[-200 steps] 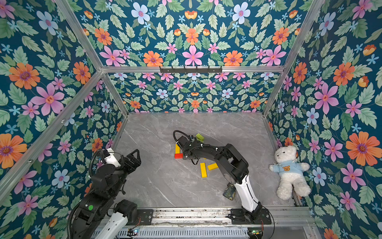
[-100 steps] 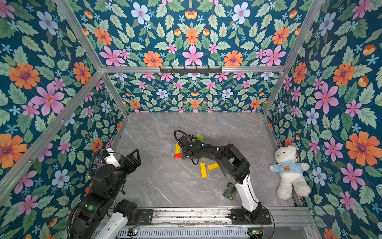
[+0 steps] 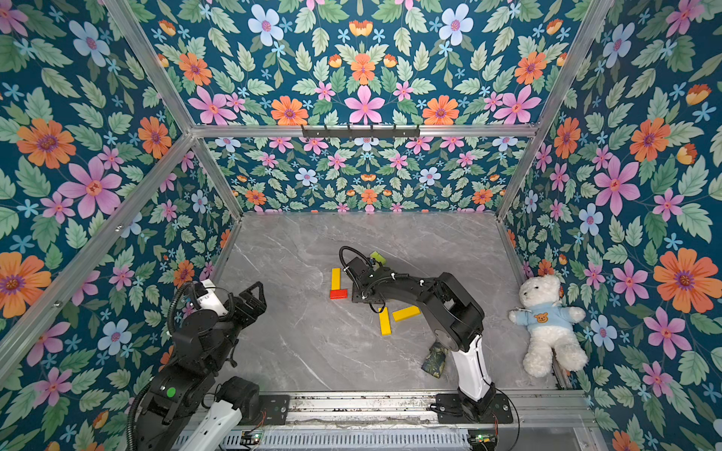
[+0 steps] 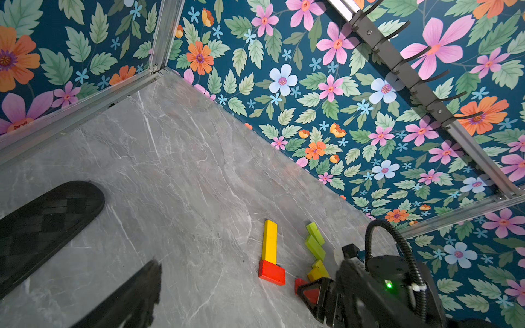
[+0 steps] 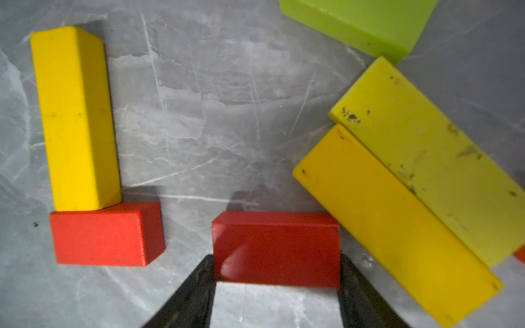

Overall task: Assemble the letter h with building blocks
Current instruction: Assemble the building block at the center of the board.

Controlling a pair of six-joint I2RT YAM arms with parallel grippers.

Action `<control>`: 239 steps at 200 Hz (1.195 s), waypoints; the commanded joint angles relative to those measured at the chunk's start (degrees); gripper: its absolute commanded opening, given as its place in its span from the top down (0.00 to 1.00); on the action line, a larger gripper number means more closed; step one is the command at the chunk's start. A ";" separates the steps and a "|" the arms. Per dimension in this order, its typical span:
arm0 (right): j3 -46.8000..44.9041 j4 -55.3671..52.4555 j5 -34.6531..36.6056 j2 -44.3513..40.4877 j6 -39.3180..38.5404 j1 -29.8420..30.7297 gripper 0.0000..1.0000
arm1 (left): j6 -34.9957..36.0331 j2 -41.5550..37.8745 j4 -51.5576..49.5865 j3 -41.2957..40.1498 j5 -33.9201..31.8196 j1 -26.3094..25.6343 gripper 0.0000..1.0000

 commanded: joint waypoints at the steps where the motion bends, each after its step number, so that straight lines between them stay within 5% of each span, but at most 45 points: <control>1: 0.05 0.57 -1.23 -0.38 0.35 -0.07 0.25 | 0.56 0.29 1.17 0.49 -0.55 -0.01 0.00; 27: 0.84 -0.83 -0.61 -0.29 0.26 -0.07 0.23 | 0.69 0.66 1.43 0.72 -0.38 0.04 0.00; 84: -2.42 0.76 -0.48 -2.92 -0.87 -2.35 0.34 | 0.70 0.99 1.61 0.74 -0.20 0.03 0.00; 133: -2.70 0.96 0.35 -3.73 -1.66 -2.80 0.31 | 0.65 0.96 1.77 0.65 -0.26 0.02 0.00; 239: -2.88 2.13 -4.05 -1.01 -4.57 -3.08 0.47 | 0.56 0.92 1.62 0.56 -0.83 -0.02 0.00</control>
